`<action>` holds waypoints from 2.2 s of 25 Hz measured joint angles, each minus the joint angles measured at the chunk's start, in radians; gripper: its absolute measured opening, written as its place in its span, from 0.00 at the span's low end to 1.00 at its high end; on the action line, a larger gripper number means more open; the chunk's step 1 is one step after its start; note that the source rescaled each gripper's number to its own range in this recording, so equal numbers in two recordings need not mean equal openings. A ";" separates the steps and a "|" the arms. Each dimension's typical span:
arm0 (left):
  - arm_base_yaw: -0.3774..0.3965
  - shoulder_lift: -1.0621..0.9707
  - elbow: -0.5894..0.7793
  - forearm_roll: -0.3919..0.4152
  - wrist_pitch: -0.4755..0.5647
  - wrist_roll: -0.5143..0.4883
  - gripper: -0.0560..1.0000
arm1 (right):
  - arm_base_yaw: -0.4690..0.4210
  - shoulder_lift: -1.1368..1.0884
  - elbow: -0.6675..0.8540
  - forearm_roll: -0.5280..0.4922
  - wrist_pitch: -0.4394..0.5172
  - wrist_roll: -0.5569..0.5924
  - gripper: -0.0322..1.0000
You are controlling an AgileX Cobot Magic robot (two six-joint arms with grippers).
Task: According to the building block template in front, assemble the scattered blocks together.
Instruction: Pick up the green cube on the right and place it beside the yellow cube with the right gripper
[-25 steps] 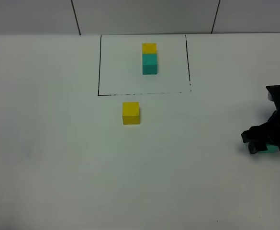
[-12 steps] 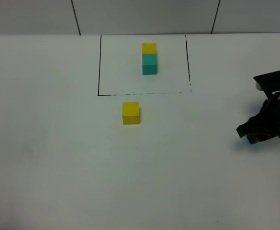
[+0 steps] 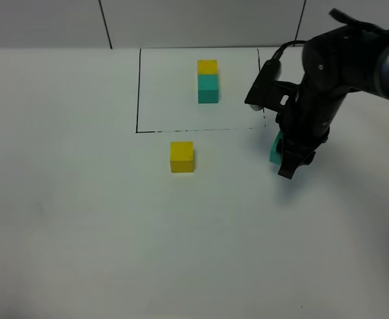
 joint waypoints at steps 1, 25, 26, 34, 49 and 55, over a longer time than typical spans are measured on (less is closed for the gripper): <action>0.000 0.000 0.000 0.001 0.000 0.000 0.75 | 0.014 0.018 -0.025 -0.018 0.022 -0.024 0.04; 0.000 -0.001 0.000 0.001 0.000 0.000 0.75 | 0.144 0.281 -0.447 -0.030 0.235 -0.266 0.04; 0.000 -0.001 0.000 0.001 0.000 0.000 0.75 | 0.145 0.299 -0.469 -0.014 0.242 -0.270 0.04; 0.000 -0.001 0.000 0.001 0.000 0.000 0.75 | 0.151 0.392 -0.551 0.037 0.251 -0.276 0.04; 0.000 -0.001 0.000 0.001 0.000 -0.001 0.75 | 0.153 0.420 -0.562 0.133 0.194 -0.287 0.04; 0.000 -0.001 0.000 0.001 0.000 -0.001 0.75 | 0.157 0.422 -0.566 0.132 0.197 -0.287 0.04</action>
